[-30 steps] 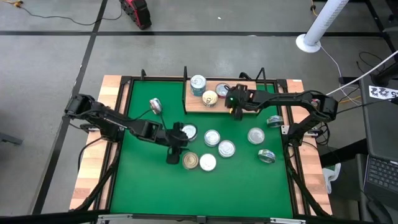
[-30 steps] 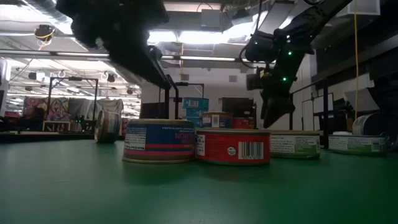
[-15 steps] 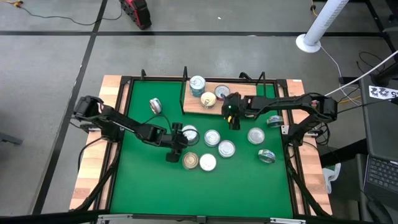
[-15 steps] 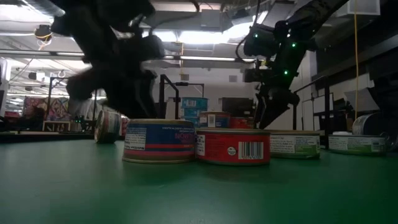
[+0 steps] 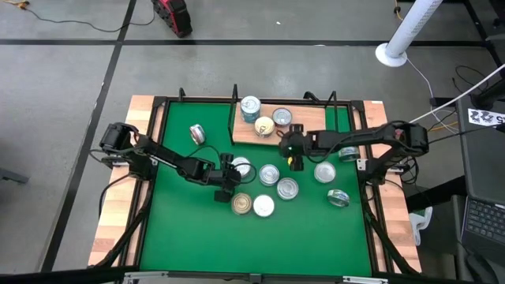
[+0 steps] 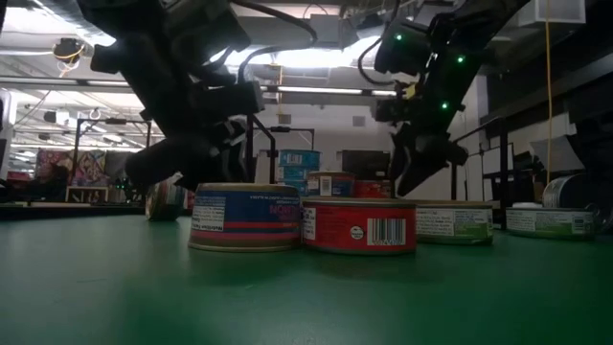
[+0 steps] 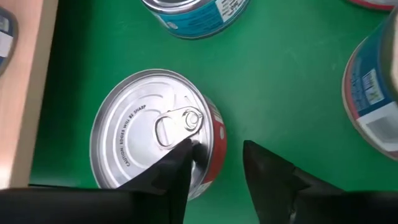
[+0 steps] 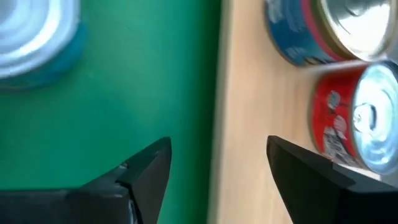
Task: Stack canned seafood by type on shelf
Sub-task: Stack the red tuna can on top of the red tuna can on the shelf
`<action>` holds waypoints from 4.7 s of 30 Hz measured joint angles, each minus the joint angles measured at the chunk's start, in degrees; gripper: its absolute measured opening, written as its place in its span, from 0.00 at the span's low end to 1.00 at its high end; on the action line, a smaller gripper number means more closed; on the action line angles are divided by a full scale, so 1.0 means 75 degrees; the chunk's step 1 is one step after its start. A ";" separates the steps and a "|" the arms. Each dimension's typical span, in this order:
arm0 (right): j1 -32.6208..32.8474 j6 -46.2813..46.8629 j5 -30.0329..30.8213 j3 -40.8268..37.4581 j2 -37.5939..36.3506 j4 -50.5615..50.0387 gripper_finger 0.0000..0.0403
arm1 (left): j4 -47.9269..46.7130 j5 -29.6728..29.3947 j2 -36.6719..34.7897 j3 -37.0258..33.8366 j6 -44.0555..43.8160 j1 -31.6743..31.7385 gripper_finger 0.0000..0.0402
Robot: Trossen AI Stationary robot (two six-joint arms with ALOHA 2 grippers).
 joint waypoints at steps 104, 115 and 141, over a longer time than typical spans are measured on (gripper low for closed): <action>0.2193 -0.1646 0.2584 0.0711 -0.0691 0.0183 0.35 | 0.1058 0.1119 -0.1473 0.1029 -0.1890 0.0790 0.35; 0.0537 -0.2013 0.3409 0.0702 -0.1046 -0.0160 0.34 | 0.0562 0.1107 -0.1571 0.1026 -0.1953 0.0909 0.35; -0.2169 -0.2946 0.0752 0.0691 0.0069 0.1376 0.35 | 0.0543 0.1109 -0.1565 0.1026 -0.1984 0.0906 0.35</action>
